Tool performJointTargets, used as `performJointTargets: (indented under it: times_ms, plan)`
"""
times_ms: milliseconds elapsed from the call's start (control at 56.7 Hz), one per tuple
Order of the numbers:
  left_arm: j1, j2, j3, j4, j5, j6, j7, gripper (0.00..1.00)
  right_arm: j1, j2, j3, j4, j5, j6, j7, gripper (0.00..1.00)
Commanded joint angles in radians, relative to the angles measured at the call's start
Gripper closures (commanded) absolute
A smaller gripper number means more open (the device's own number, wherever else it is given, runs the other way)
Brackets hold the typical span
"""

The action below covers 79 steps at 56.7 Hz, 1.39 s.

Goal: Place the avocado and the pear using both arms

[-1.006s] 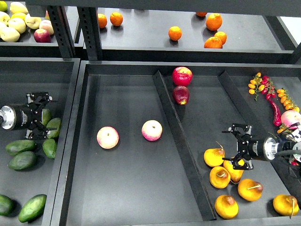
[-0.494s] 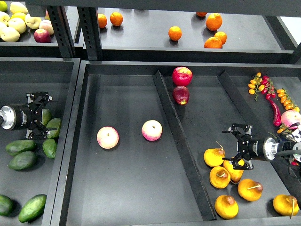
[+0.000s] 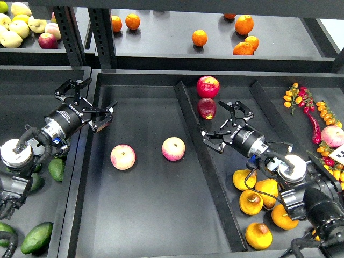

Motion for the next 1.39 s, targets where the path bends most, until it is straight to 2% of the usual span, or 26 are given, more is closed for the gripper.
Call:
performJointTargets:
  times_ms: [0, 176, 423, 529, 653, 670, 688, 706, 723, 741, 812, 882, 1094, 1235, 1376]
  plan:
    - [0.015, -0.003, -0.059, -0.011, 0.000, 0.000, 0.000, 0.01, 0.003, 0.001, 0.081, 0.001, 0.000, 0.000, 0.008, 0.00]
    - [0.056, -0.003, -0.074, -0.074, 0.003, 0.000, 0.000, 0.01, 0.002, 0.001, 0.164, 0.004, 0.000, 0.000, 0.009, 0.00]
    - [0.090, -0.003, -0.068, -0.068, 0.003, 0.000, 0.000, 0.00, 0.000, 0.001, 0.172, 0.010, 0.000, 0.000, 0.018, 0.00]
    - [0.095, -0.003, -0.077, -0.066, 0.003, 0.000, 0.000, 0.00, 0.000, 0.001, 0.176, 0.010, 0.000, 0.000, 0.055, 0.00]
    - [0.108, -0.003, -0.067, -0.069, 0.003, 0.000, 0.000, 0.00, 0.000, 0.001, 0.176, 0.008, 0.000, 0.000, 0.137, 0.00]
    - [0.110, -0.003, -0.062, -0.069, 0.003, 0.000, -0.011, 0.00, 0.000, 0.001, 0.176, 0.008, 0.000, 0.000, 0.146, 0.00]
    - [0.110, -0.003, -0.059, -0.072, 0.003, 0.000, -0.065, 0.00, 0.000, 0.001, 0.176, 0.008, 0.000, 0.000, 0.155, 0.00]
    - [0.111, -0.003, -0.059, -0.074, 0.003, 0.000, -0.091, 0.01, 0.000, 0.001, 0.176, 0.008, 0.000, 0.000, 0.157, 0.00]
    - [0.113, -0.003, -0.056, -0.077, 0.003, 0.000, -0.141, 0.00, 0.000, 0.001, 0.176, 0.008, 0.000, 0.000, 0.163, 0.00]
    - [0.114, -0.003, -0.056, -0.077, 0.003, 0.000, -0.163, 0.00, 0.000, 0.001, 0.178, 0.007, 0.000, 0.000, 0.164, 0.00]
    - [0.125, -0.003, -0.030, -0.094, 0.002, 0.000, -0.362, 0.00, 0.000, 0.001, 0.178, 0.008, 0.000, 0.000, 0.167, 0.00]
    - [0.140, -0.003, 0.028, -0.140, 0.002, 0.000, -0.497, 0.00, -0.001, 0.001, 0.178, 0.022, 0.000, 0.000, 0.167, 0.00]
    - [0.229, -0.003, 0.120, -0.250, 0.003, 0.000, -0.498, 0.01, -0.046, 0.001, 0.178, 0.086, -0.018, 0.000, 0.166, 0.00]
    - [0.291, -0.003, 0.133, -0.296, 0.003, 0.000, -0.486, 0.01, -0.129, 0.001, 0.178, 0.149, -0.043, 0.000, 0.166, 0.00]
    - [0.369, -0.003, 0.136, -0.351, 0.003, 0.000, -0.427, 0.00, -0.230, 0.001, 0.176, 0.228, -0.066, 0.000, 0.166, 0.00]
